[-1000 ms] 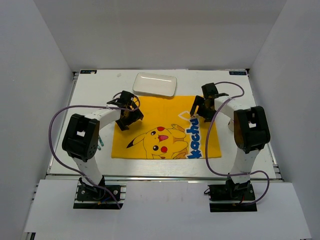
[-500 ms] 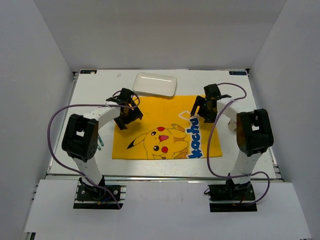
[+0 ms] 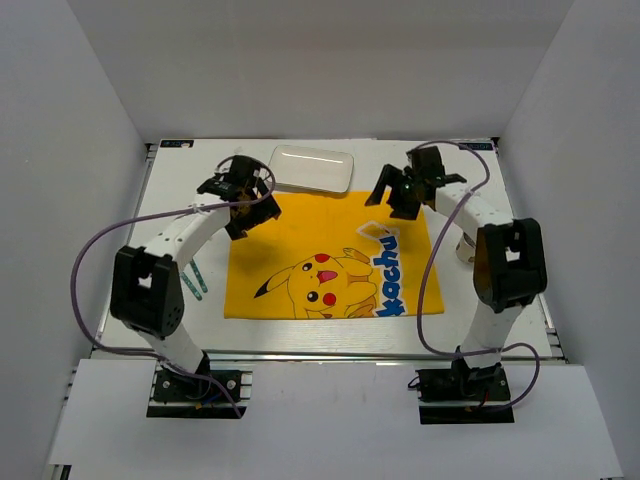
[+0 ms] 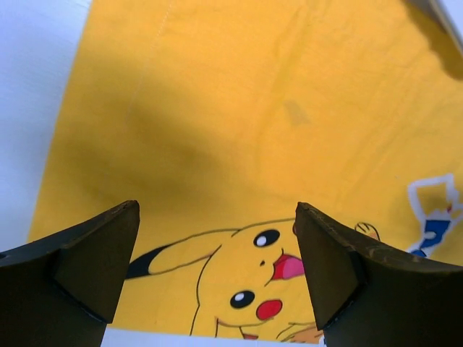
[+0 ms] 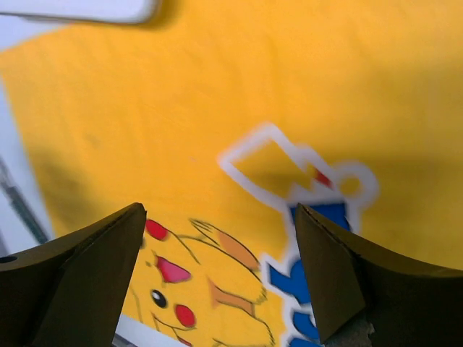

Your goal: Set the dinner table for one person

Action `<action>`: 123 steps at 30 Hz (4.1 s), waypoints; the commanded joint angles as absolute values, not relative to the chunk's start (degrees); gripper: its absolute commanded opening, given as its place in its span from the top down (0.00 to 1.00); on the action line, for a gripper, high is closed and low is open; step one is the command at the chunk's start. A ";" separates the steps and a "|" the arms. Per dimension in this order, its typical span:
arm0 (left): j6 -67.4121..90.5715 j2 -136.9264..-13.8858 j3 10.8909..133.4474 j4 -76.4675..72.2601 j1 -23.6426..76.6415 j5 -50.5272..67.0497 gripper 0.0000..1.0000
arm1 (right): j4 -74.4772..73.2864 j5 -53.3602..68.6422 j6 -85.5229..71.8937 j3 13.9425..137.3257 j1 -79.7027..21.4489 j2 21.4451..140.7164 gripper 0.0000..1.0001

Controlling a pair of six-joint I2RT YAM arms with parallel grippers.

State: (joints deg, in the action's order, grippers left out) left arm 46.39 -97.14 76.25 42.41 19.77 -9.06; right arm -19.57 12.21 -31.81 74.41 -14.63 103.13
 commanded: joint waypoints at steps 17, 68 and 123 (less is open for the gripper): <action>24.96 -57.05 56.79 39.82 19.51 -13.96 0.02 | -20.22 28.83 -30.40 130.77 -14.50 146.59 0.17; 29.88 -54.67 52.56 40.43 18.98 -18.90 0.02 | -5.19 38.67 -37.10 80.17 -11.25 98.45 1.00; 27.60 -55.90 52.03 38.94 18.98 -15.38 0.02 | 24.08 44.30 -39.81 47.73 -12.04 101.86 1.00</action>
